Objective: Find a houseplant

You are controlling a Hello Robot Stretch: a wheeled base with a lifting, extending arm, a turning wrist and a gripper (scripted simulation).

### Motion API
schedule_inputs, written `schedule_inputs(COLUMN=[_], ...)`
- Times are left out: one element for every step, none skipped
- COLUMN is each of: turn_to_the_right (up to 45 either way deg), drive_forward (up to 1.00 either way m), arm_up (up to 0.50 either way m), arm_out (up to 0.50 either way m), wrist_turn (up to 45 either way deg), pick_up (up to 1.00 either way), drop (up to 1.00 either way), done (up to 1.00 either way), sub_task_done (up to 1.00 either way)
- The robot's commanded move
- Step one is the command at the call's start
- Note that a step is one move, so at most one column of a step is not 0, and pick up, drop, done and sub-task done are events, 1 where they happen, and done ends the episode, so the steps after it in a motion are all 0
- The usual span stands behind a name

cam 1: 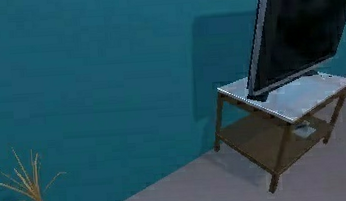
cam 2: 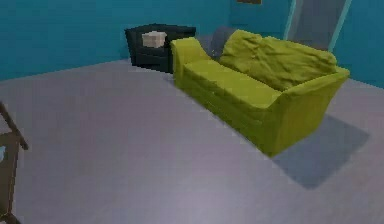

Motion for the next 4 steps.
schedule_inputs(turn_to_the_right=[21.0,0.0,-45.0,-33.0], drive_forward=[0.0,0.25,0.0,0.0], arm_up=[0.0,0.0,0.0,0.0], arm_out=[0.0,0.0,0.0,0.0], wrist_turn=[0.0,0.0,0.0,0.0], pick_up=[0.0,0.0,0.0,0.0], drop=[0.0,0.0,0.0,0.0], done=[0.0,0.0,0.0,0.0], sub_task_done=[0.0,0.0,0.0,0.0])
